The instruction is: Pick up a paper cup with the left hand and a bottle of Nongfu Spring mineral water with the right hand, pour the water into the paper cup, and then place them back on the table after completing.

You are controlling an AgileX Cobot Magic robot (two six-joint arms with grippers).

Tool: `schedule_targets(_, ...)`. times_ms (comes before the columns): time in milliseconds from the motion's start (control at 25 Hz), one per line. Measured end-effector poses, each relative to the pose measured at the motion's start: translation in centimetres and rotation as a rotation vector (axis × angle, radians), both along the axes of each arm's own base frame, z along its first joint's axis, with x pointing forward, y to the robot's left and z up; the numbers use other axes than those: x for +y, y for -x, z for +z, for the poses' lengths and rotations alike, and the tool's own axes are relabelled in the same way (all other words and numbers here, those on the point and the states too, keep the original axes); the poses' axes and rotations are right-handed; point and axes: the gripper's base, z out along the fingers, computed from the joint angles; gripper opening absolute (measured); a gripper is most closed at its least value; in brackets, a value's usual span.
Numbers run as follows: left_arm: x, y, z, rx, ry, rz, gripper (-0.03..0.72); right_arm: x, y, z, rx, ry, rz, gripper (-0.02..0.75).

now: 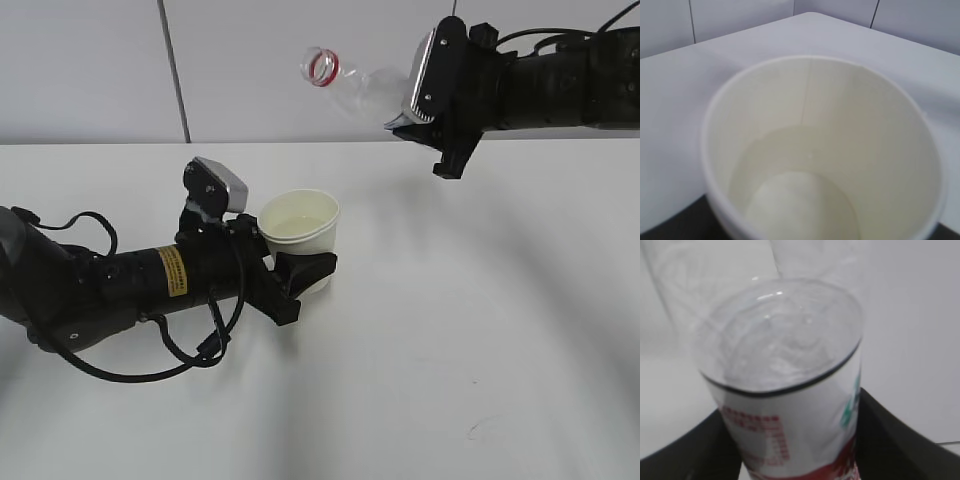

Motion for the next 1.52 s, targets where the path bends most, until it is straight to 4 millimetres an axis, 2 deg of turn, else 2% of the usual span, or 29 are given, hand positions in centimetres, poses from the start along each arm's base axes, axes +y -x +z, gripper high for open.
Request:
schedule_targets(640,0.2,-0.3,0.1,0.008,0.017,0.044,0.408,-0.3,0.0,-0.1,0.243,-0.439,-0.242,0.438)
schedule_targets(1000,0.3,-0.4,0.1,0.011,0.017,0.055,0.407,-0.4,0.6,-1.4,0.349,-0.546,-0.315,0.438)
schedule_targets(1280,1.2,-0.9,0.0,0.014,0.013,0.085,0.407,-0.6,1.3,-2.4,0.409,-0.630,-0.337,0.438)
schedule_targets(1520,2.3,-1.5,-0.1,0.023,-0.003,0.123,0.407,-1.8,0.6,-4.0,0.479,-0.777,-0.327,0.438)
